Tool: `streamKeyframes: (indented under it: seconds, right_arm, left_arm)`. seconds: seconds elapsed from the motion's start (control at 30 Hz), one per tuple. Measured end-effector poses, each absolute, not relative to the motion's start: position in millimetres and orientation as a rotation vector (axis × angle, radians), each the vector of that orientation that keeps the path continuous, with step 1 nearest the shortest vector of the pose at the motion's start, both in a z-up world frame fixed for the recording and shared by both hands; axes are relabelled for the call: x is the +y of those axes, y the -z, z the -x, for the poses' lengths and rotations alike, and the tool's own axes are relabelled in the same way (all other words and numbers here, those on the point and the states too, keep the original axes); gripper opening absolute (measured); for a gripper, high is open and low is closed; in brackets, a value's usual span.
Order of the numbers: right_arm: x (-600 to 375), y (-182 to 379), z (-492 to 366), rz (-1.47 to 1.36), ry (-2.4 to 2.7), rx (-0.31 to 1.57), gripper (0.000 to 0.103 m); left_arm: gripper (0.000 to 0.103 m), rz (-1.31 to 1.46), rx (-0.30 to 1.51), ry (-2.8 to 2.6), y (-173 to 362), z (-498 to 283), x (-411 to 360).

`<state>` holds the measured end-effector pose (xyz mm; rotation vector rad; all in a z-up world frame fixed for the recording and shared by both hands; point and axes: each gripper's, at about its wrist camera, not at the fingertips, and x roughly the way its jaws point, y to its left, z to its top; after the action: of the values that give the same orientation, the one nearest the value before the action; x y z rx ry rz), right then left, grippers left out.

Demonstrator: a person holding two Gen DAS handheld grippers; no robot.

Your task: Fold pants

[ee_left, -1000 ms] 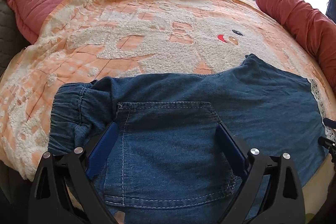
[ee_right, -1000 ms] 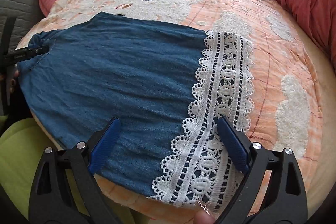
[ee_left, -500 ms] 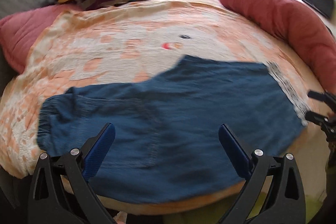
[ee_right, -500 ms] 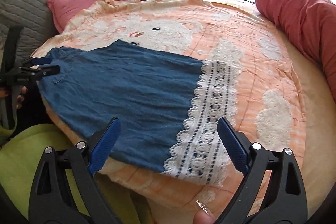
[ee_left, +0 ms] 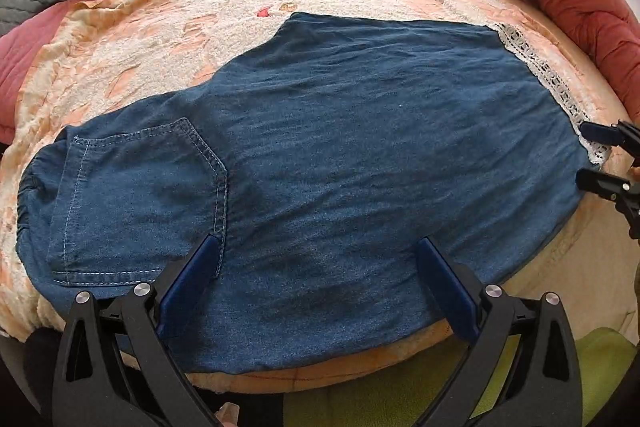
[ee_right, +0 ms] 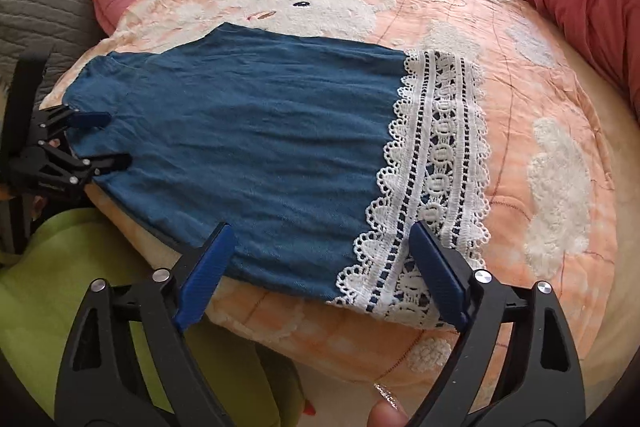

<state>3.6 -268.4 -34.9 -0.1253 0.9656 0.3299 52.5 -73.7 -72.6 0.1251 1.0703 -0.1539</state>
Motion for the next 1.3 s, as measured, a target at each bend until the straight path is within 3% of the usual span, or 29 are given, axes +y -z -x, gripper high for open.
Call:
streamKeyframes:
  seconds: [1.3]
  right_arm:
    - [-329.6, -23.3, 8.0, 0.008, -0.208, 0.777, 0.089]
  left_arm:
    - [0.098, -0.099, 0.884, 0.232, 2.6, -67.7, -117.8]
